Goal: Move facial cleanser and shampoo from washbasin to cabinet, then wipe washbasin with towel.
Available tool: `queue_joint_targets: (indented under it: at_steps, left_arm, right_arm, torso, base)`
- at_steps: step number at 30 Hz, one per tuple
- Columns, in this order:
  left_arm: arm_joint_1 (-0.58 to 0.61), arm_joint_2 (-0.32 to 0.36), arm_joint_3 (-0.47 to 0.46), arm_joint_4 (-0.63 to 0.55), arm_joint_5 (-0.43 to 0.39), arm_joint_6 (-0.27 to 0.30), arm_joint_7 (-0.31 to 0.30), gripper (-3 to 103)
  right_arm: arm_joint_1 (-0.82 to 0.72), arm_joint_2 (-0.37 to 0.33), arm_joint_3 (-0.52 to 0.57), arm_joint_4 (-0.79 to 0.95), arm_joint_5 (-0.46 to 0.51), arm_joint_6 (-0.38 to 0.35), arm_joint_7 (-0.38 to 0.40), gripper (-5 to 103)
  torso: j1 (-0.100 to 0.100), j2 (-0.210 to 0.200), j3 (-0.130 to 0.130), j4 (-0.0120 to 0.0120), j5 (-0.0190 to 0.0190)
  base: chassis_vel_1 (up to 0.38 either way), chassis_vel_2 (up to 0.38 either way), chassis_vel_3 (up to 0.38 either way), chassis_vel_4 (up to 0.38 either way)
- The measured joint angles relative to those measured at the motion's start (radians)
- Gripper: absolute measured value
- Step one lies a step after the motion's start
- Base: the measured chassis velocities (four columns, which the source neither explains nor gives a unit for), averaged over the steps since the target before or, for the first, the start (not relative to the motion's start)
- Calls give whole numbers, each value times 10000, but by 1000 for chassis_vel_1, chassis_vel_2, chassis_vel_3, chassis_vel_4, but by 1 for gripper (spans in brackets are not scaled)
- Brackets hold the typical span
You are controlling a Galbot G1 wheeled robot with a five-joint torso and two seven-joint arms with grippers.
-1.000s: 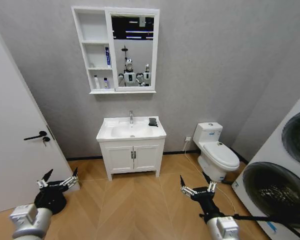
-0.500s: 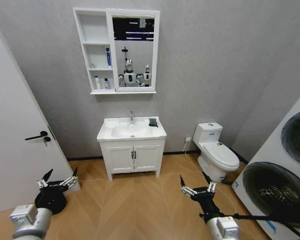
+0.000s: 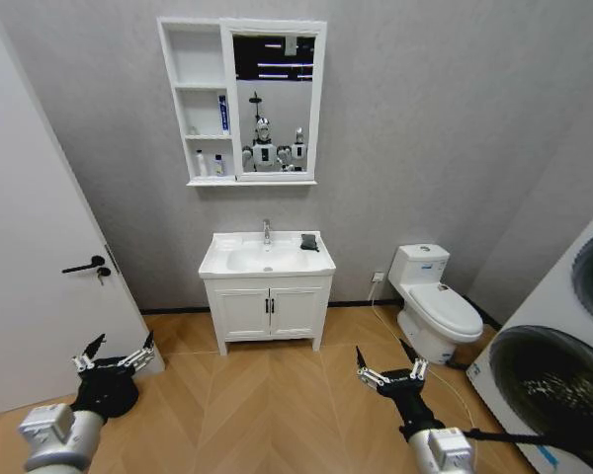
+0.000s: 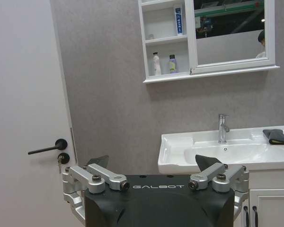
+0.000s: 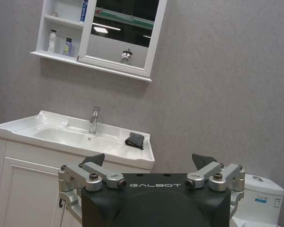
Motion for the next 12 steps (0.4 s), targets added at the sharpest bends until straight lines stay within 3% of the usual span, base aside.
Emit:
queue_joint_targets:
  at_steps: [12]
  left_arm:
    - [0, 0, 0, 0, 0, 0, 0, 100]
  right_arm:
    - [0, 0, 0, 0, 1, -6, 4, 100]
  torso:
    - [0, 0, 0, 0, 0]
  base:
    - [0, 0, 0, 0]
